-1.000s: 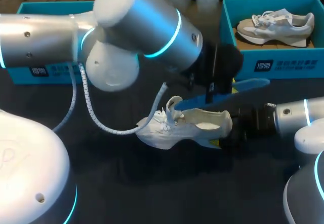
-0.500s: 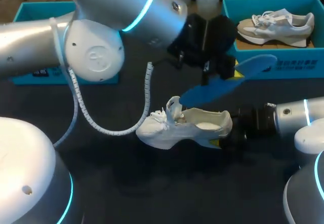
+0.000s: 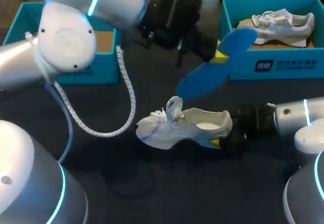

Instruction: Take the shoe out of the shoebox, open the shoe tongue, remove and reinsert the insole, then place the shoe into the shoebox

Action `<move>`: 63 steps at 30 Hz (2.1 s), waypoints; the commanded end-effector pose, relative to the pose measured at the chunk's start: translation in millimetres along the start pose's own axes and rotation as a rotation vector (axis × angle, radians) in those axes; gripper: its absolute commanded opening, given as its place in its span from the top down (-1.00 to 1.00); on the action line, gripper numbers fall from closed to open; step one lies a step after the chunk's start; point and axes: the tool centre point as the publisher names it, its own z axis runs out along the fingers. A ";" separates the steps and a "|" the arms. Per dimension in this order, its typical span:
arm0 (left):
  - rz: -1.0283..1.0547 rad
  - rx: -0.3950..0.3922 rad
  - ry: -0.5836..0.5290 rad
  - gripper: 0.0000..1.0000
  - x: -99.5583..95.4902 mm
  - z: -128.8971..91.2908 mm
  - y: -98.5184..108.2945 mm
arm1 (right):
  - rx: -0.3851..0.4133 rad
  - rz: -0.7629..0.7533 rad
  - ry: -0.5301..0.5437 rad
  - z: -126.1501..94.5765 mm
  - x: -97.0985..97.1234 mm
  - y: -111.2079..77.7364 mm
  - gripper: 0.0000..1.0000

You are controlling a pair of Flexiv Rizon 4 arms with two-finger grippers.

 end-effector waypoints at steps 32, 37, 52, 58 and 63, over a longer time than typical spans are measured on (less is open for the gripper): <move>-0.099 0.136 0.058 1.00 3.6 1.4 -12.8 | 0.008 0.000 0.000 3.4 -1.0 -0.5 1.00; -0.205 0.213 0.076 1.00 19.5 10.3 -35.3 | 0.008 0.000 0.000 3.4 -1.0 -0.5 1.00; -0.512 0.390 0.131 1.00 50.8 -16.2 -74.3 | 0.008 0.000 0.000 3.4 -1.0 -0.5 1.00; -0.593 0.505 0.106 1.00 59.7 -44.9 -83.3 | 0.008 0.000 0.000 3.4 -1.0 -0.5 1.00; -0.666 0.519 0.120 1.00 71.1 -63.3 -83.0 | 0.008 0.000 0.000 3.4 -1.0 -0.5 1.00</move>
